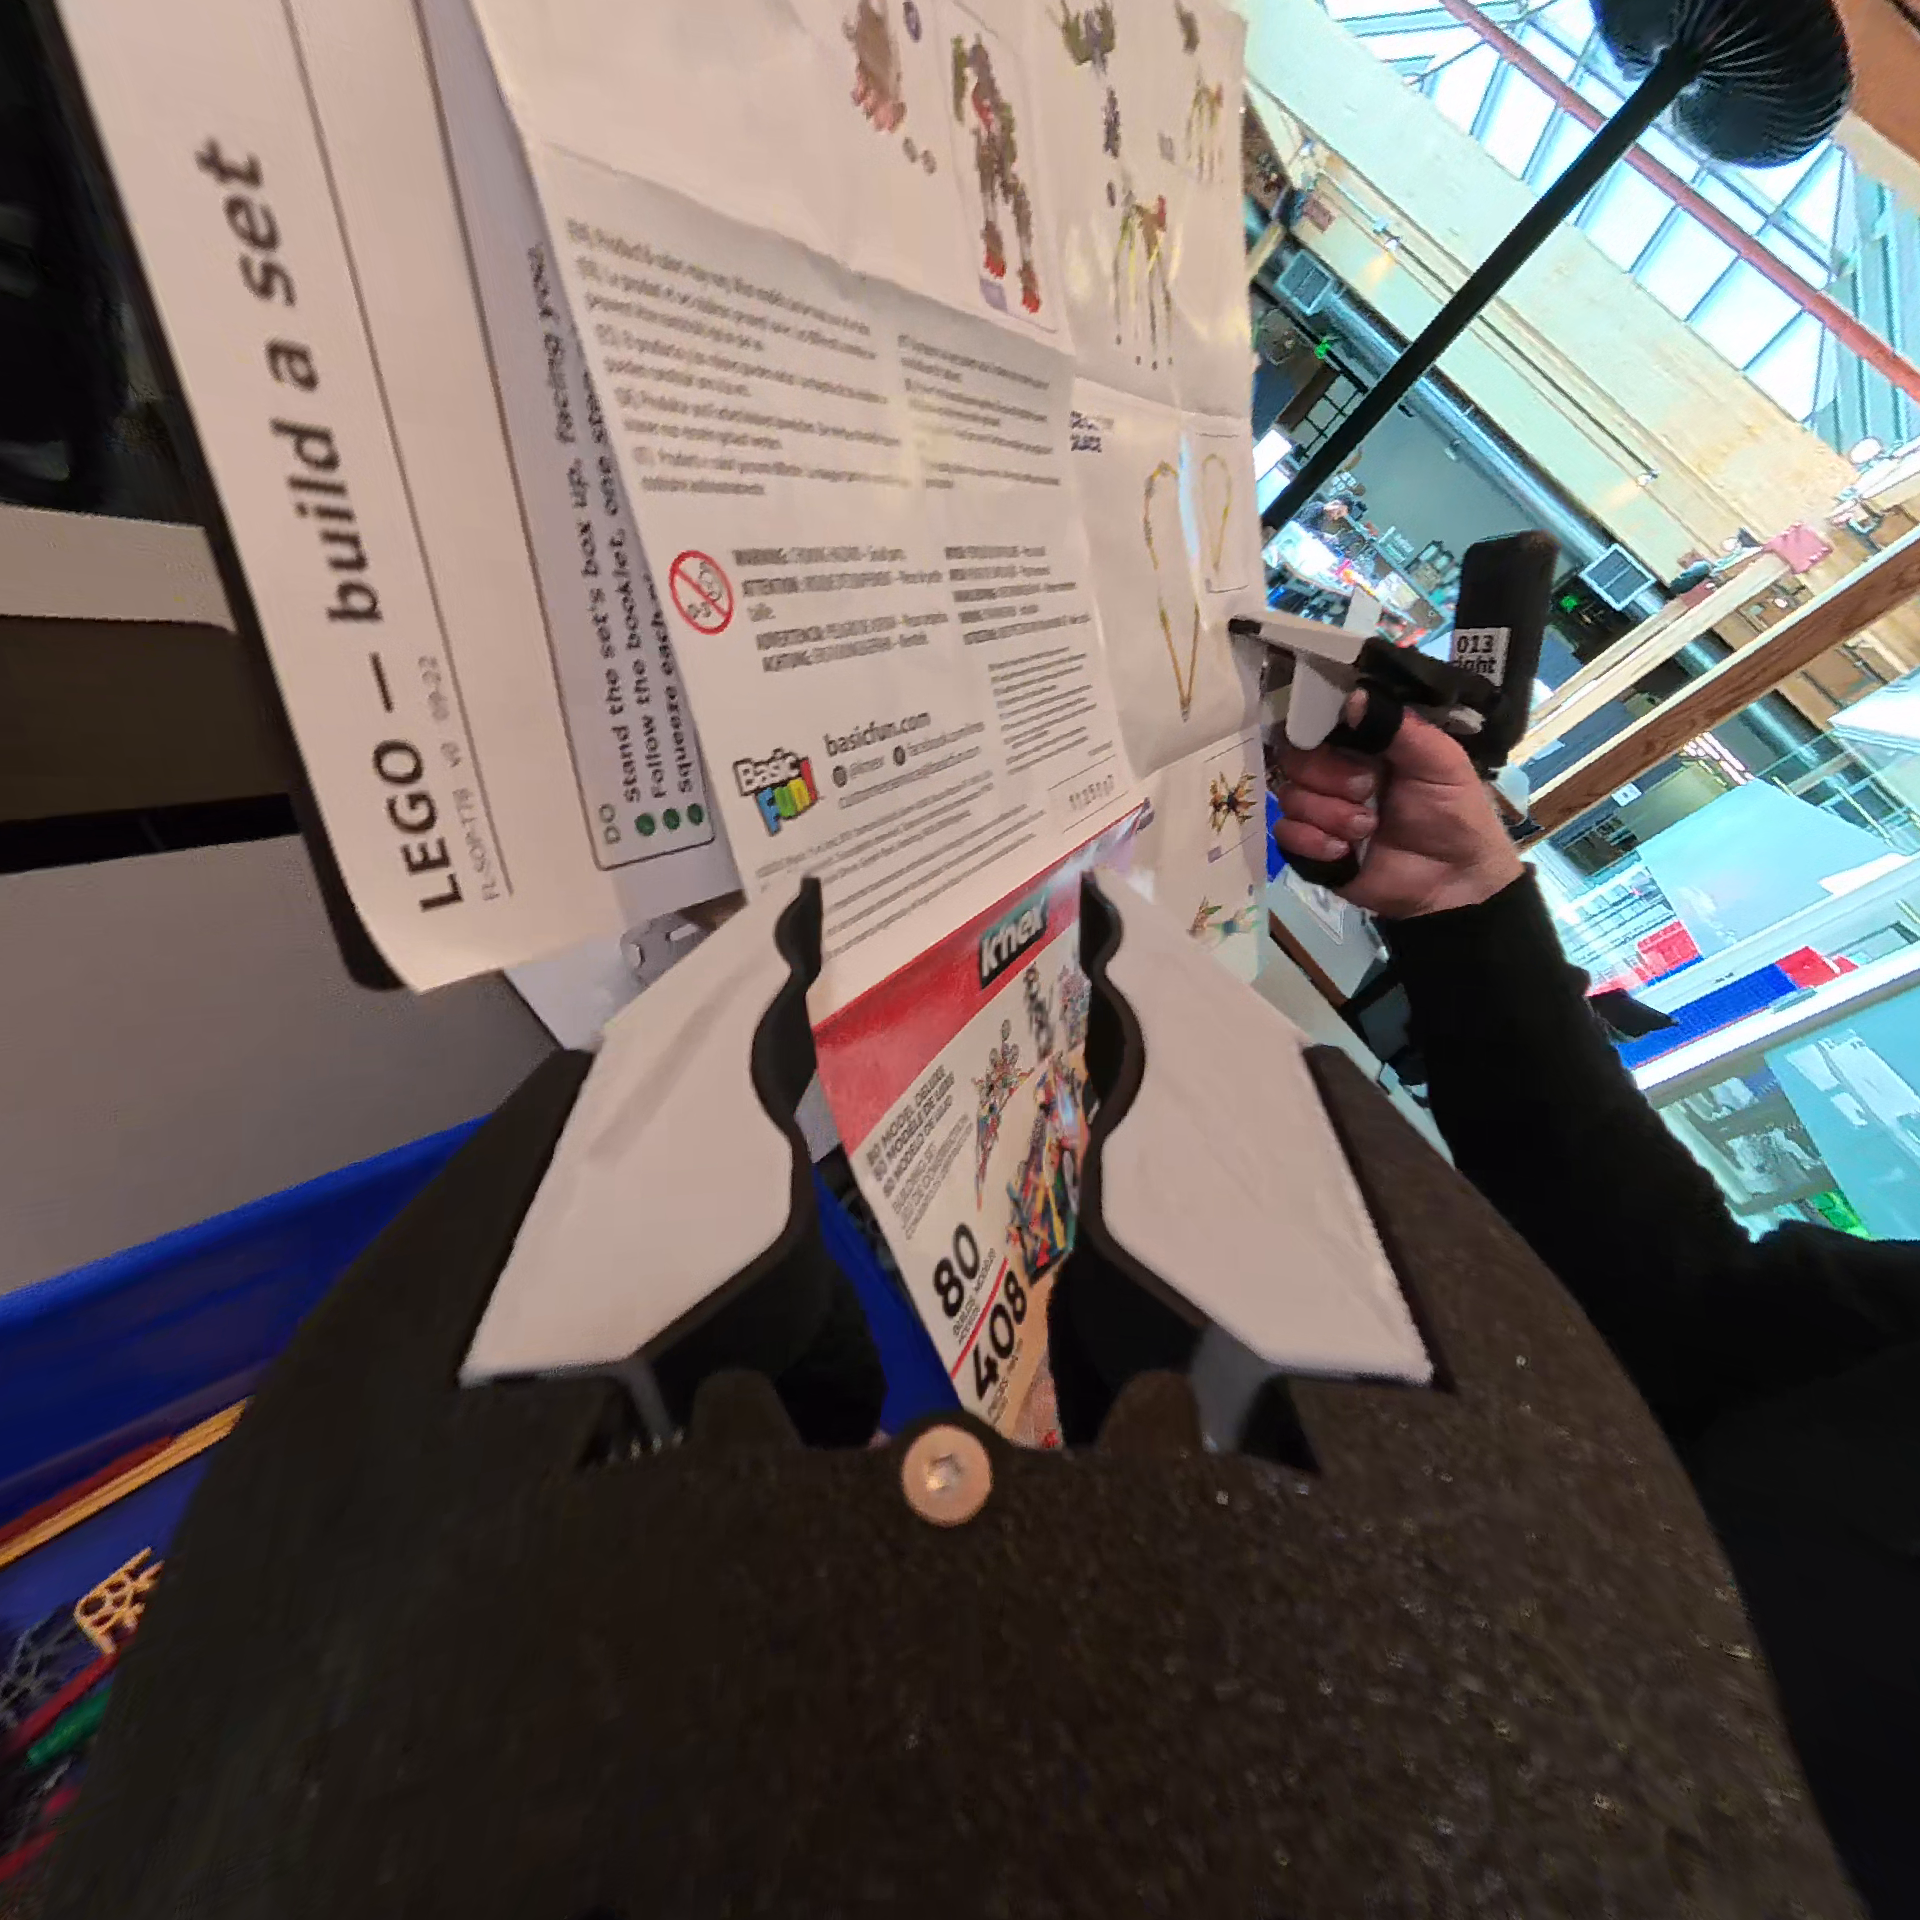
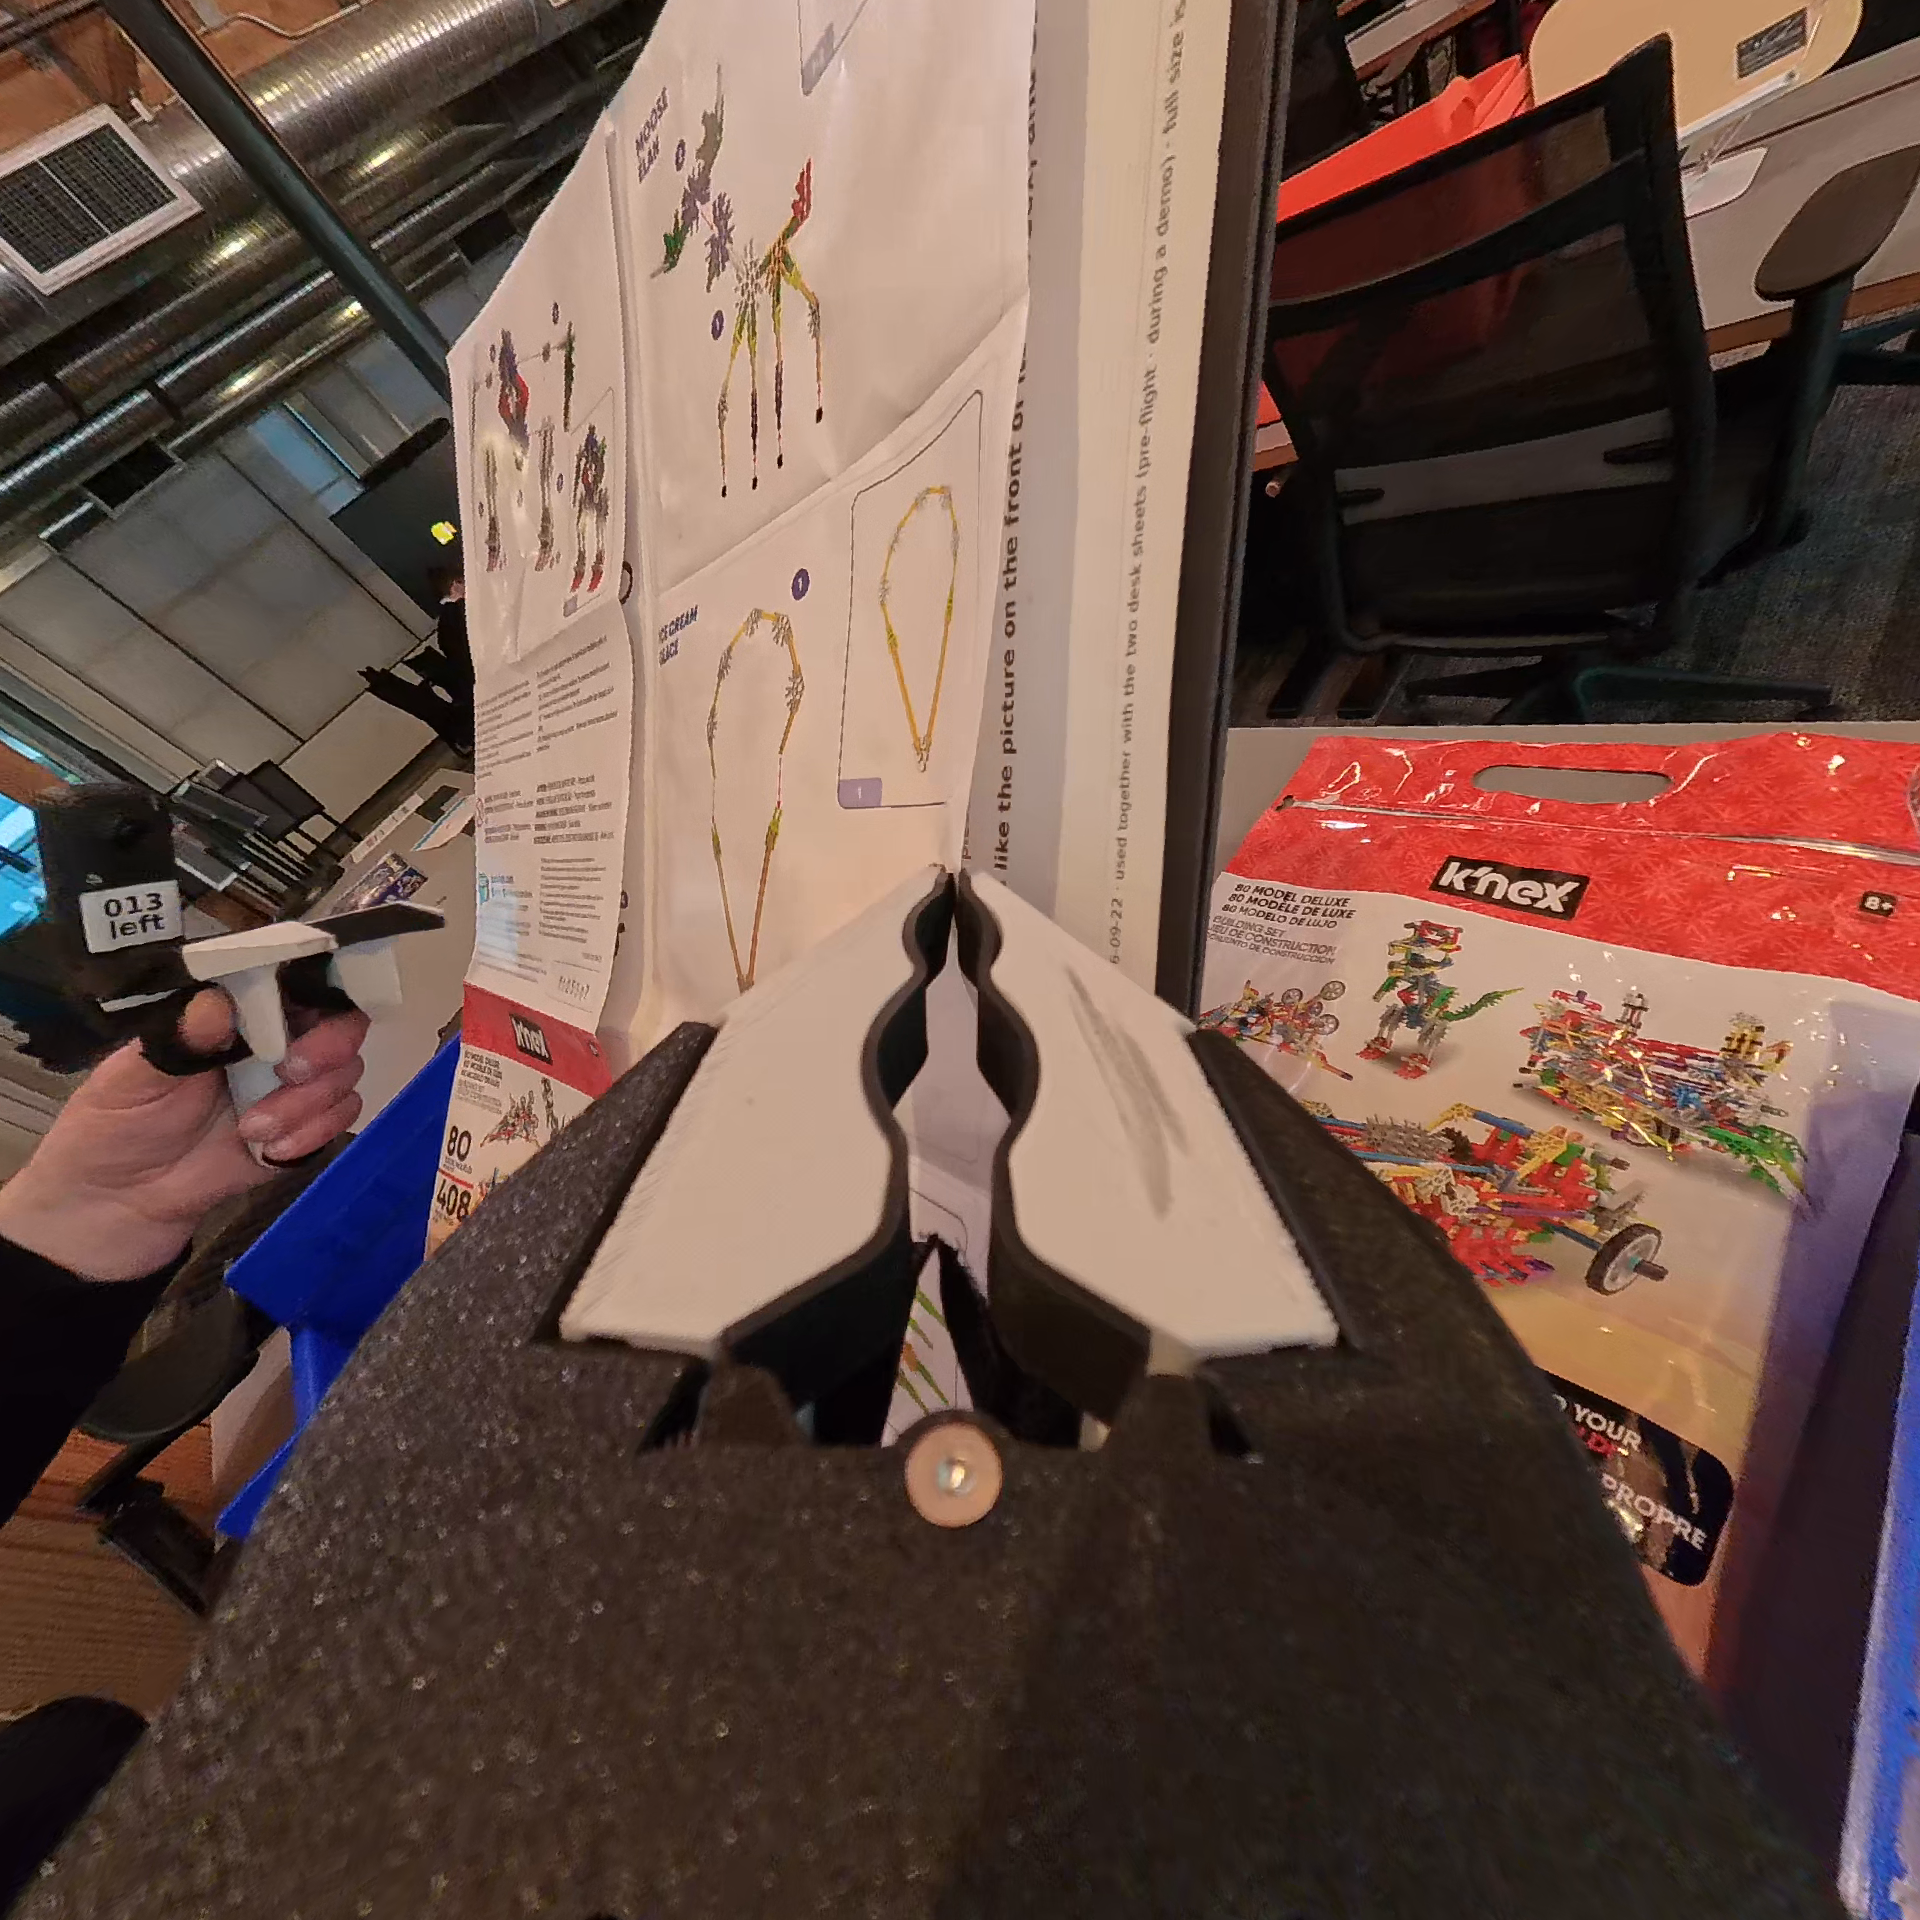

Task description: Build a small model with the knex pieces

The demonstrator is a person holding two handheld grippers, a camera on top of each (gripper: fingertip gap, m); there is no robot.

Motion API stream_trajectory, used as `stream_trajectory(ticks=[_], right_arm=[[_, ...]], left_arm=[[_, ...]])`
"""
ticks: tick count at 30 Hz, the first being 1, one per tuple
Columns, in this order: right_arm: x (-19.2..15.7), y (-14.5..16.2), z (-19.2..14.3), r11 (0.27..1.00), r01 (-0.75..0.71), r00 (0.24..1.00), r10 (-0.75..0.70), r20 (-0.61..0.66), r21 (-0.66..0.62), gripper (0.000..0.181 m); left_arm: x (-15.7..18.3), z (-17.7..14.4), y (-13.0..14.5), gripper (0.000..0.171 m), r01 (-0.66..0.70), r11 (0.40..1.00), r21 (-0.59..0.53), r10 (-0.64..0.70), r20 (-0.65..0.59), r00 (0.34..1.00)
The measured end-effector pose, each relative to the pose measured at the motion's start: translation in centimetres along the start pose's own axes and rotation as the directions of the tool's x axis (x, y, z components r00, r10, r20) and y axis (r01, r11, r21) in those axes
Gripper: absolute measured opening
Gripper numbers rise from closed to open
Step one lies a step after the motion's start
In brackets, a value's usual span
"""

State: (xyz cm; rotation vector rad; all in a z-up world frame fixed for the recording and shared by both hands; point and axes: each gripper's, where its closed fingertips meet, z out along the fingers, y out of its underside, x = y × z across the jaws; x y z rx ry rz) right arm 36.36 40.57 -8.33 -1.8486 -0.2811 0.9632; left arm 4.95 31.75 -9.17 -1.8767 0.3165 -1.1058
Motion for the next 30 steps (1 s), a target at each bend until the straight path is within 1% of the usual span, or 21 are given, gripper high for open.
stream_trajectory(ticks=[6, 12, 15, 17, 19, 22, 25, 30], right_arm=[[-0.3, -0.1, -0.1, 1.0, 0.006, 1.0, -0.006, 0.0, 0.003, 0.0], [-1.9, -0.6, -0.2, 1.0, 0.029, 0.999, -0.029, 0.022, 0.012, 0.0], [-2.8, -1.0, -0.3, 0.999, 0.043, 0.998, -0.044, 0.036, 0.016, 0.0], [-3.4, -1.2, -0.3, 0.998, 0.054, 0.998, -0.054, 0.041, 0.018, 0.0], [-3.9, -1.4, -0.4, 0.998, 0.064, 0.997, -0.065, 0.046, 0.021, 0.0], [-4.6, -1.7, -0.4, 0.997, 0.077, 0.996, -0.078, 0.053, 0.023, 0.0], [-5.3, -1.8, -0.3, 0.996, 0.091, 0.994, -0.092, 0.06, 0.022, 0.0], [-6.1, -2.1, -0.1, 0.994, 0.108, 0.992, -0.109, 0.058, 0.025, 0.0]], left_arm=[[-1.0, 0.9, 2.1, 0.046, 0.053, 0.997, -0.053, -0.053, -0.003, 0.999], [-0.6, 2.1, 3.1, 0.029, 0.061, 0.994, -0.093, -0.065, -0.04, 0.997], [-0.4, 2.3, 3.3, 0.024, 0.057, 0.993, -0.102, -0.062, -0.046, 0.997], [-0.9, 2.1, 3.2, 0.024, 0.053, 0.994, -0.096, -0.056, -0.028, 0.998], [-1.5, 1.7, 2.8, 0.025, 0.074, 0.995, -0.062, -0.075, -0.014, 0.997], [-3.0, 0.8, 2.2, 0.032, 0.074, 0.997, -0.016, -0.073, 0.048, 0.996], [-4.1, 0.4, 2.4, 0.037, 0.074, 0.997, -0.02, -0.072, 0.088, 0.993], [-4.7, 0.7, 2.5, 0.036, 0.147, 0.989, -0.012, -0.147, 0.045, 0.988]])
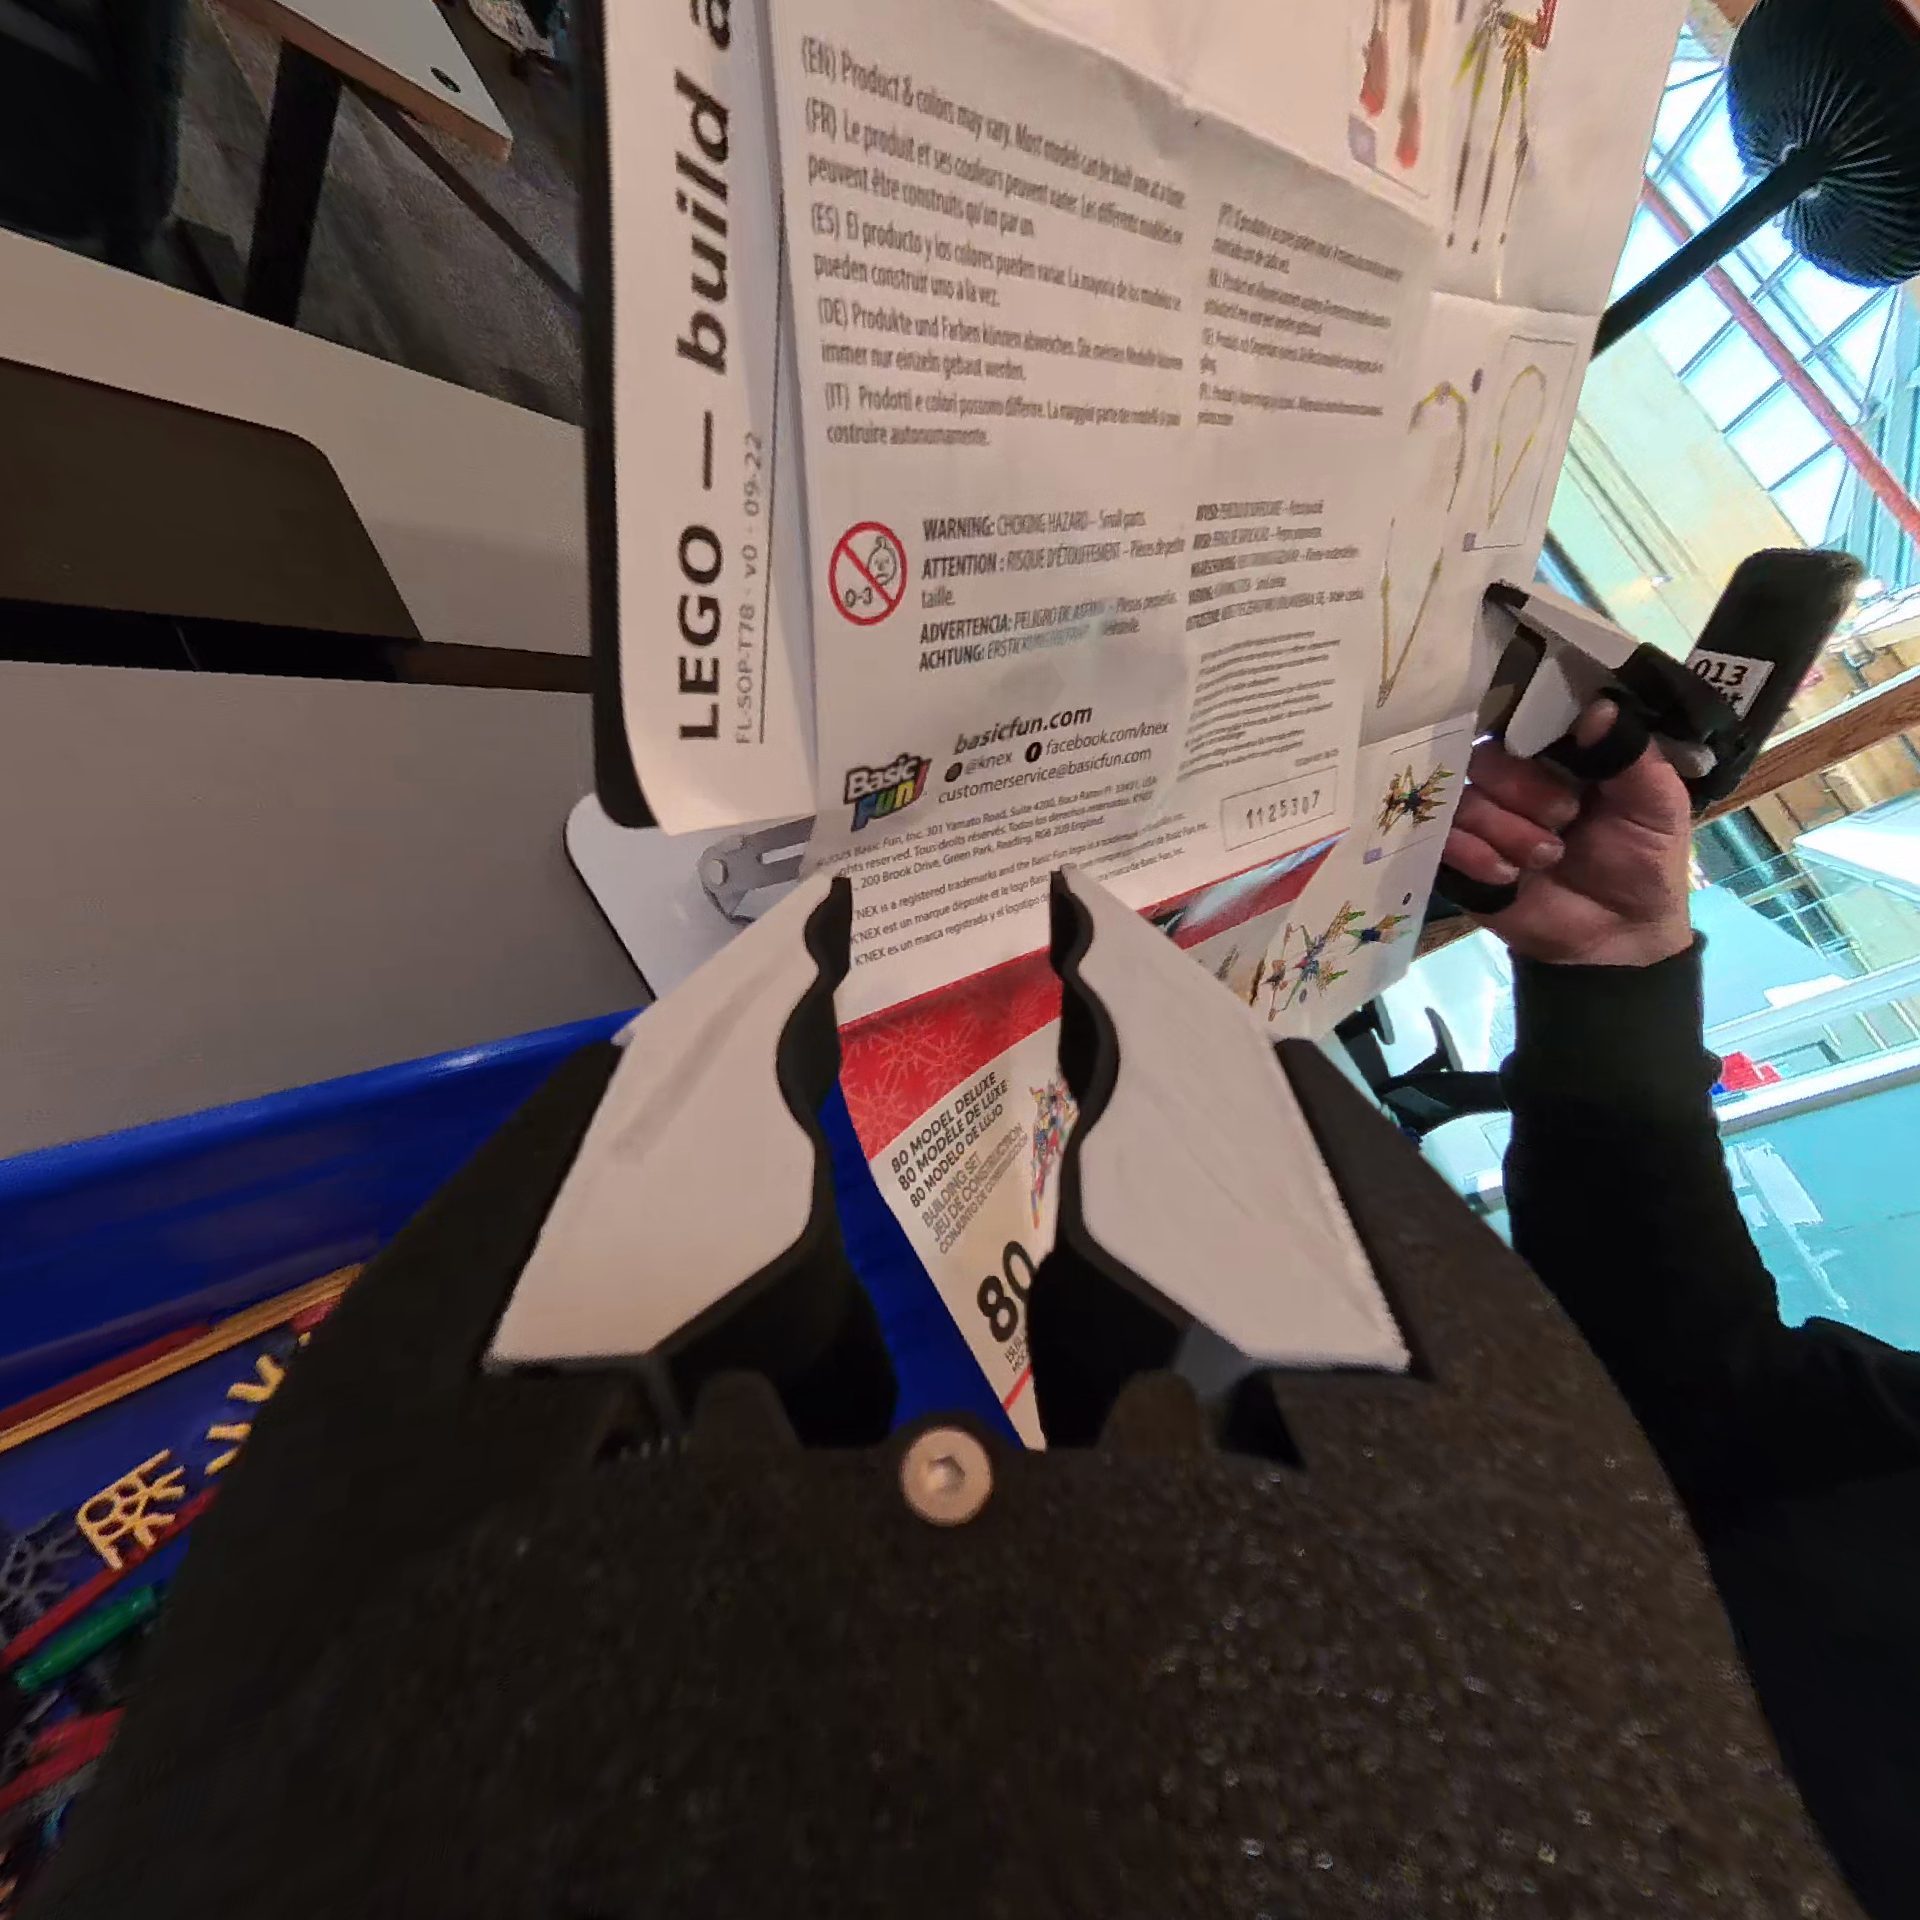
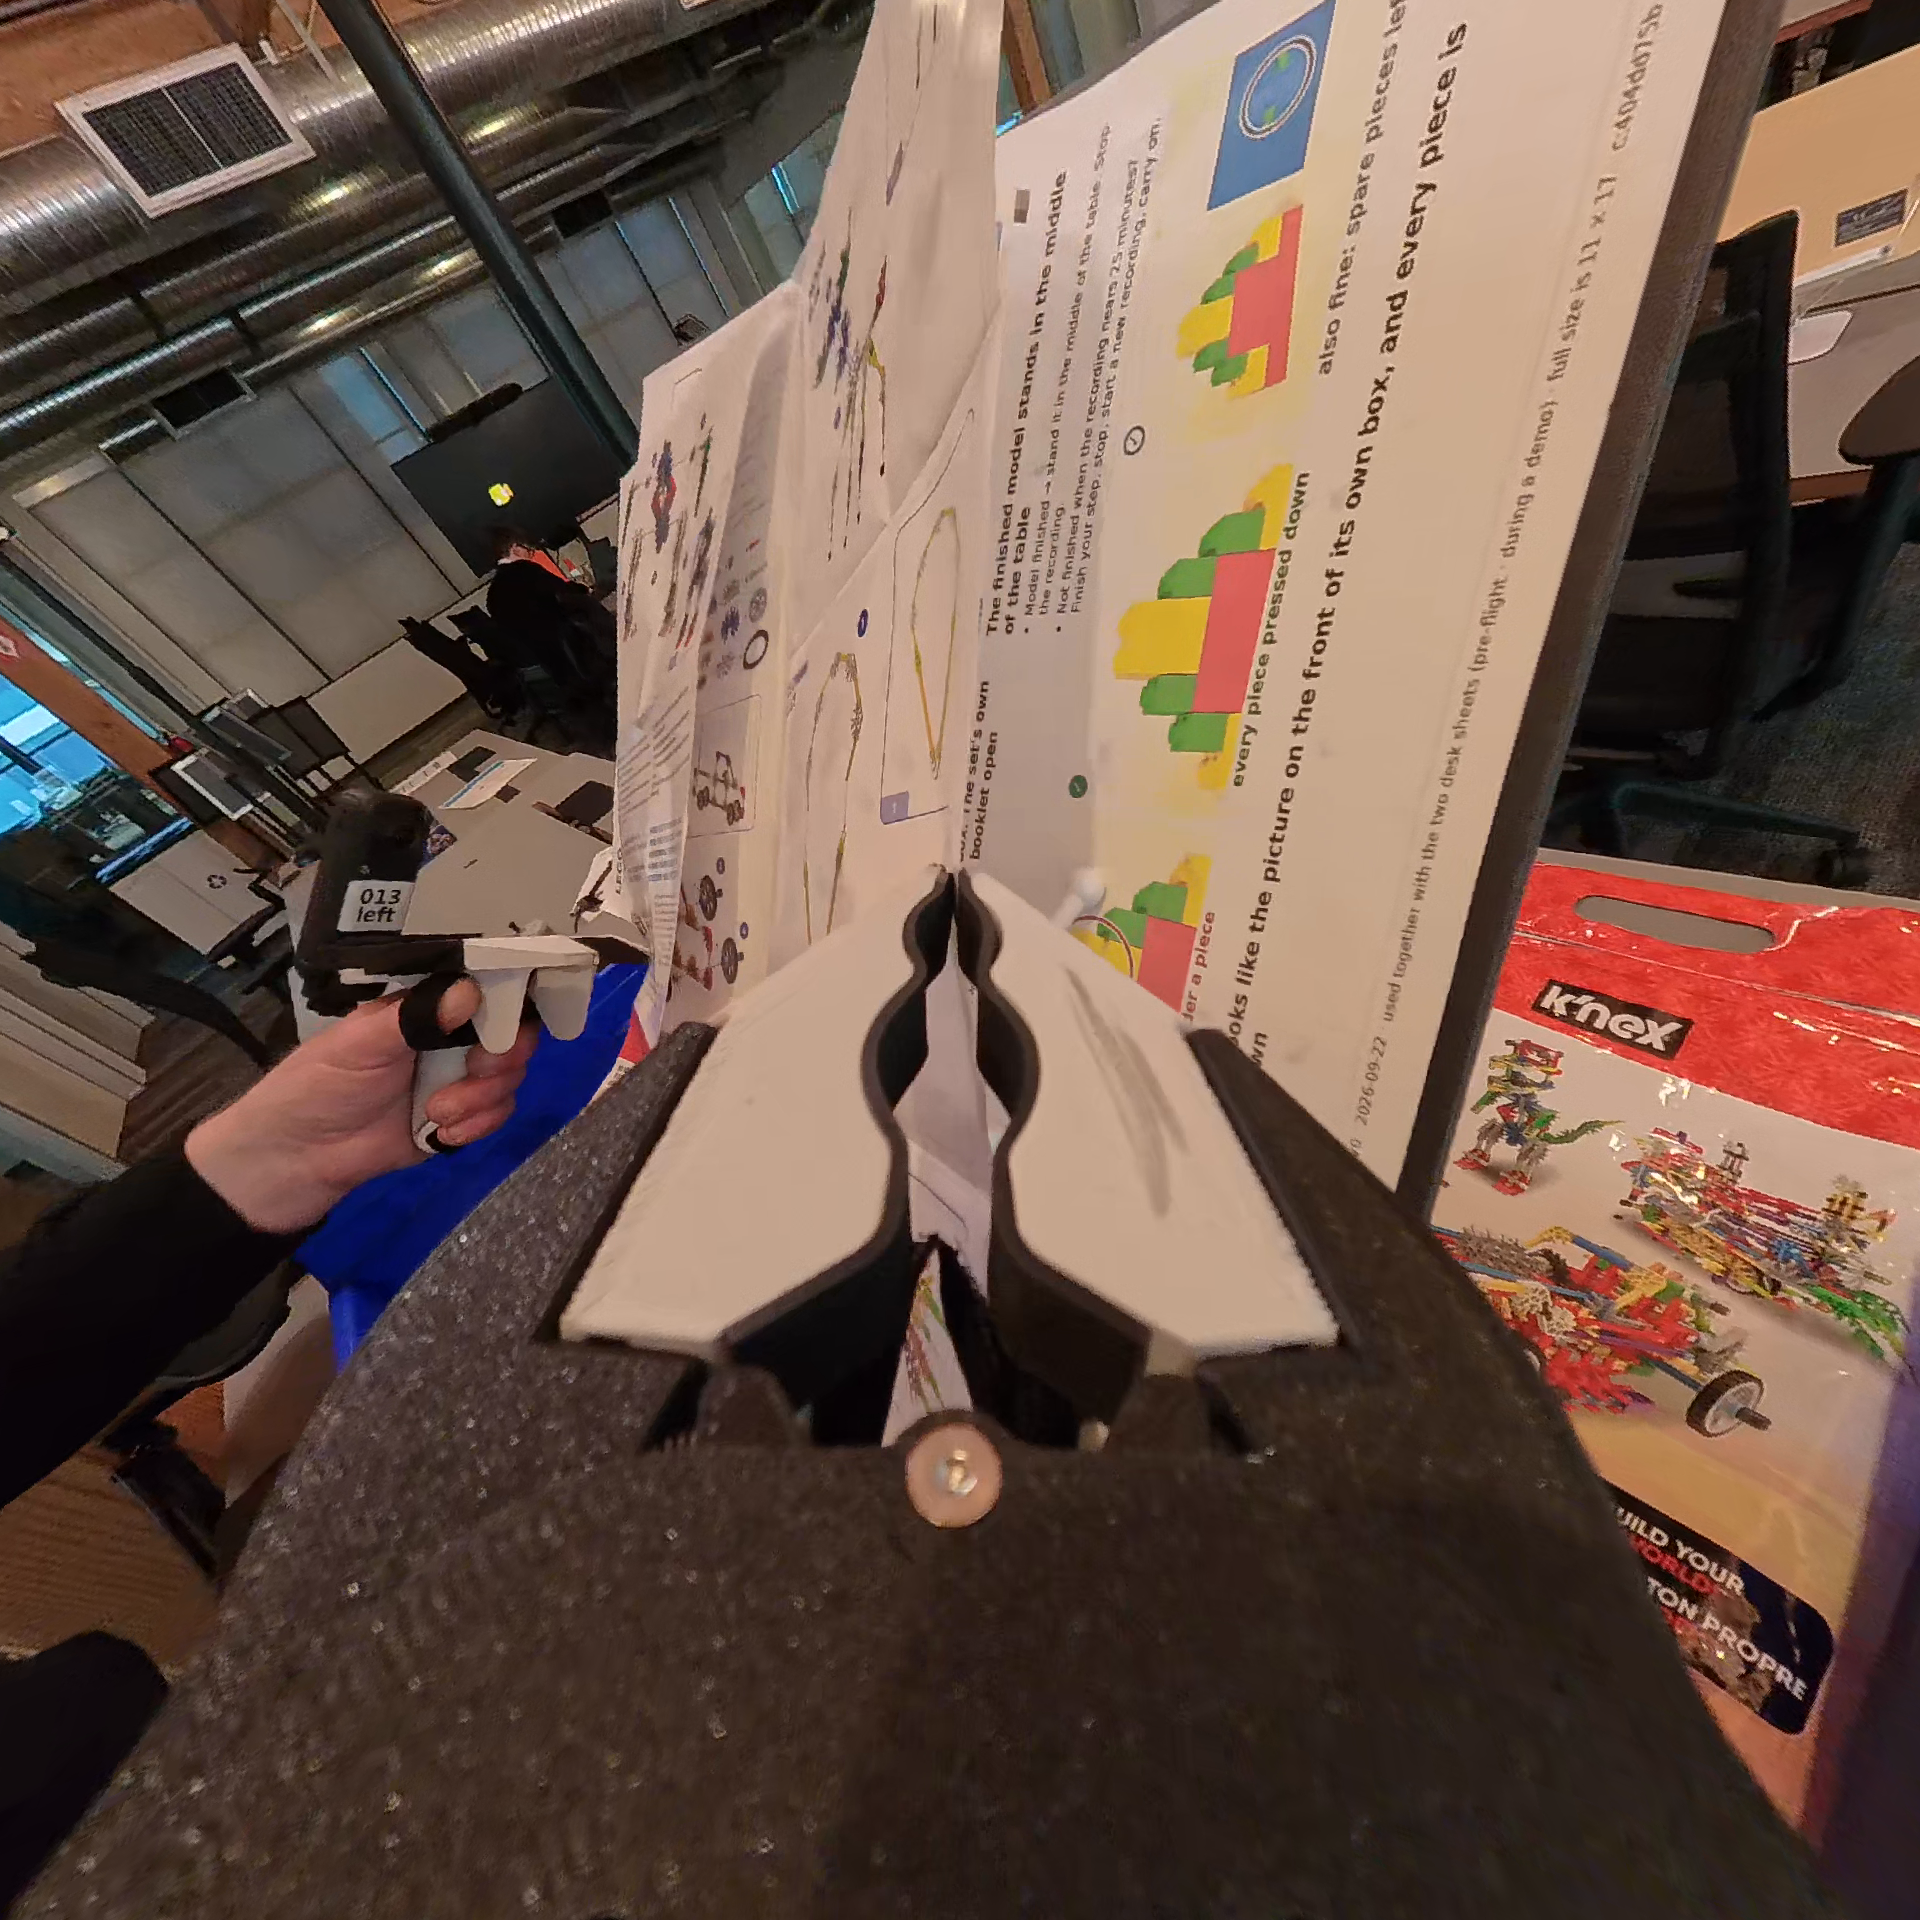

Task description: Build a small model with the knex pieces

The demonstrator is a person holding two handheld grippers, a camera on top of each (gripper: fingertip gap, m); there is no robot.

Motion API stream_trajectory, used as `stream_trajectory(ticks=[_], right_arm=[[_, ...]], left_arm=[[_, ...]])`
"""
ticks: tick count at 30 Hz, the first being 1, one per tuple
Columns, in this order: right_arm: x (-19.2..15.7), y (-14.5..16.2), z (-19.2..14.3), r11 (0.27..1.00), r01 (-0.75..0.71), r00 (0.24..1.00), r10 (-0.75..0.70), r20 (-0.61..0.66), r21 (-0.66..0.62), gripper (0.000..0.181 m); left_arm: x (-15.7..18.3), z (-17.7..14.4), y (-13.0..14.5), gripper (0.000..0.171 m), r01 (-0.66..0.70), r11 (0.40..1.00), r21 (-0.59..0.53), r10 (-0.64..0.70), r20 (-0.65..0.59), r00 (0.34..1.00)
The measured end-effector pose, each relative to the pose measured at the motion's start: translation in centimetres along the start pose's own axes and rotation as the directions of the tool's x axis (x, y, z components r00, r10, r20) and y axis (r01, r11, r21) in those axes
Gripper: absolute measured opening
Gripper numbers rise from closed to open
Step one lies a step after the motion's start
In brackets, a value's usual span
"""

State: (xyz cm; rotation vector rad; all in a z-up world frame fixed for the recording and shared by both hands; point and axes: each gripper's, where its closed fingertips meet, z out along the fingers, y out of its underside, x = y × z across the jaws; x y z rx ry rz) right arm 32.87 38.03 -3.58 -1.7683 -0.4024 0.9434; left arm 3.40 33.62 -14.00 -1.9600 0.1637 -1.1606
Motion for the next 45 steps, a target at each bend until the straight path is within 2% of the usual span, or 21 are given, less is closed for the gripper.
stream_trajectory(ticks=[5, 8, 12, 15, 19, 24, 36, 40, 45], right_arm=[[0.0, 0.1, 0.1, 1.0, 0.004, 1.0, -0.004, -0.007, -0.008, 0.0], [-0.1, 0.3, 0.1, 1.0, 0.003, 1.0, -0.003, -0.008, -0.012, 0.0], [-0.3, 0.6, 0.2, 1.0, -0.006, 1.0, 0.006, 0.0, -0.011, 0.0], [-0.6, 0.8, 0.5, 1.0, -0.007, 1.0, 0.007, 0.011, -0.015, 0.0], [-1.1, 0.9, 0.8, 1.0, -0.003, 1.0, 0.004, 0.018, -0.021, 0.0], [-1.3, 0.5, 0.5, 1.0, 0.002, 1.0, -0.002, 0.016, -0.015, 0.0], [-2.6, 0.4, 0.7, 0.999, 0.041, 0.999, -0.041, 0.019, -0.022, 0.0], [-3.0, 0.3, 0.8, 0.998, 0.049, 0.999, -0.048, 0.022, -0.025, 0.0], [-3.1, 0.3, 0.8, 0.998, 0.054, 0.998, -0.053, 0.022, -0.028, 0.0]], left_arm=[[0.9, -1.0, 0.0, 0.042, -0.03, 0.999, 0.029, 0.031, -0.022, 0.999], [0.2, -2.1, 0.1, 0.047, -0.015, 0.999, 0.045, 0.015, 0.004, 1.0], [-0.9, -2.2, 1.6, 0.053, 0.048, 0.999, 0.015, -0.048, 0.004, 0.999], [-0.5, -1.4, 2.7, 0.054, 0.08, 0.996, -0.025, -0.081, -0.043, 0.996], [0.0, -0.7, 3.3, 0.048, 0.101, 0.994, -0.046, -0.104, -0.087, 0.991], [0.3, -1.0, 2.9, 0.026, 0.116, 0.993, -0.02, -0.117, -0.121, 0.986], [2.2, -1.3, 2.2, 0.013, 0.051, 0.999, -0.003, -0.051, -0.149, 0.988], [1.1, -1.9, 1.8, 0.021, 0.052, 0.998, 0.04, -0.047, -0.097, 0.994], [-1.8, -3.1, 1.7, 0.044, 0.087, 0.993, 0.079, -0.088, 0.009, 0.996]])
